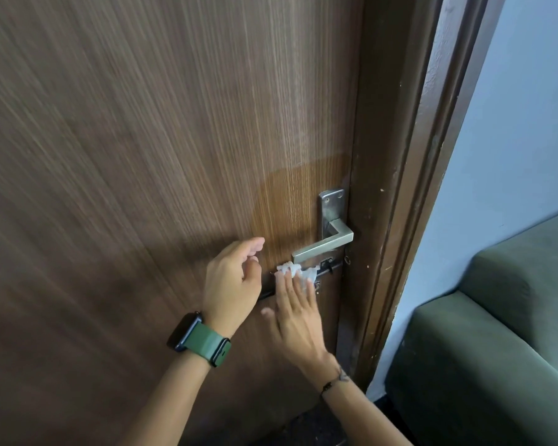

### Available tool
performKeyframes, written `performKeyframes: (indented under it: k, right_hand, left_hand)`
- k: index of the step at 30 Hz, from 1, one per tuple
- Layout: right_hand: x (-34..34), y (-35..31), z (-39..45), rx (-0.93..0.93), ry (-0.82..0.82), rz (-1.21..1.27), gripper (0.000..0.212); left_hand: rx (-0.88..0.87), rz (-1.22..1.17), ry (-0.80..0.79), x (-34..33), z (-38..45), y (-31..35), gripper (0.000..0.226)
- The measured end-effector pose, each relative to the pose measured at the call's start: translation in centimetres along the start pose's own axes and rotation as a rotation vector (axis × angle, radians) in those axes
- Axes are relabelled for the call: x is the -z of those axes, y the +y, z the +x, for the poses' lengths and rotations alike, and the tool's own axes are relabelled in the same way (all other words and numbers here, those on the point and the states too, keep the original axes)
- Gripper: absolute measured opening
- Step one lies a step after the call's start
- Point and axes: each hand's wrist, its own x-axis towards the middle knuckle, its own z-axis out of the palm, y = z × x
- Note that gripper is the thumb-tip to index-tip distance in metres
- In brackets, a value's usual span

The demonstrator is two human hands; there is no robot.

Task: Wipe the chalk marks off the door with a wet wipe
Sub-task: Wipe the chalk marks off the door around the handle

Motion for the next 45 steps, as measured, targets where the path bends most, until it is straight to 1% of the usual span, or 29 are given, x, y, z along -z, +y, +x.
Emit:
performKeyframes:
  k: [1,4,6,9,11,15,18,20,22,24,27,29,31,34,36,37,38,40,43,45]
  right_hand:
    - [0.4,1.0,0.4,-0.030,0.023,-0.006,0.061]
    - [1.8,2.7,2.1,-0.226,0.101,0.049,0.056]
    - [1.5,1.7,2.2,-0.230,0.099,0.073,0.057]
    - [-0.3,-1.4,0.6,-0.056,0.047,0.074,0.056]
    - [-1.2,-2.0,-0.4,0.074,-0.004,0.006,0.056]
    - [-1.0,-0.1,-0.6,0.316,-0.022,-0.158,0.051]
    - [0.2,2.8,0.5,0.405,0.018,-0.147,0.042]
    - [1.2,5.2,1.2,0.349,0.067,-0.121,0.038]
    - [2.3,7.7,1.6,0.187,0.099,-0.078,0.039]
    - [3.1,9.0,1.9,0.032,0.066,-0.070,0.044]
    - [3.0,8.0,2.0,-0.071,0.054,-0.057,0.048]
    - [2.5,6.2,1.9,-0.082,0.076,-0.027,0.044]
    - [2.0,4.3,1.6,-0.014,0.093,0.003,0.040]
    - [1.2,1.6,1.0,0.169,0.058,0.040,0.049]
    - [0.8,0.3,0.8,0.314,0.041,0.021,0.044]
    - [0.7,0.1,0.9,0.359,0.070,0.019,0.042]
    - [0.7,0.3,1.3,0.379,0.118,0.024,0.041]
    - [1.1,0.8,2.1,0.352,0.166,0.044,0.042]
    - [1.2,1.6,2.4,0.319,0.173,0.042,0.044]
    - [0.8,2.2,1.8,0.341,0.131,0.022,0.043]
  left_hand:
    - [0.007,-0.007,0.005,0.1,0.0,0.0,0.034]
    - [0.030,-0.016,0.010,0.3,0.0,-0.3,0.034]
    - [0.030,-0.011,0.006,0.3,-0.2,-0.3,0.034]
    - [0.026,-0.025,0.008,-0.1,-0.2,0.0,0.034]
    - [0.024,-0.030,0.003,-0.2,-0.2,0.2,0.034]
    - [0.033,-0.027,-0.009,-0.4,-0.3,0.2,0.034]
    - [0.047,-0.041,-0.015,-0.8,-0.6,0.4,0.033]
    - [0.050,-0.041,-0.019,-0.9,-0.9,0.4,0.033]
    - [0.060,-0.032,-0.017,-0.7,-1.0,0.3,0.034]
    - [0.076,-0.016,-0.016,-0.5,-1.1,0.1,0.034]
    - [0.086,-0.009,-0.024,-0.4,-1.4,0.0,0.034]
    - [0.085,-0.011,-0.030,-0.6,-1.6,0.1,0.035]
    - [0.090,-0.021,-0.036,-0.8,-1.7,0.3,0.035]
    - [0.089,-0.043,-0.048,-1.5,-1.7,0.7,0.035]
    - [0.080,-0.048,-0.059,-1.9,-1.8,0.9,0.035]
    - [0.074,-0.048,-0.063,-2.1,-1.8,1.0,0.035]
    - [0.071,-0.048,-0.065,-2.2,-1.8,1.1,0.035]
    - [0.066,-0.055,-0.065,-2.2,-1.9,1.2,0.035]
    - [0.068,-0.062,-0.058,-2.1,-1.9,1.1,0.036]
    - [0.079,-0.048,-0.066,-2.1,-2.1,1.0,0.036]
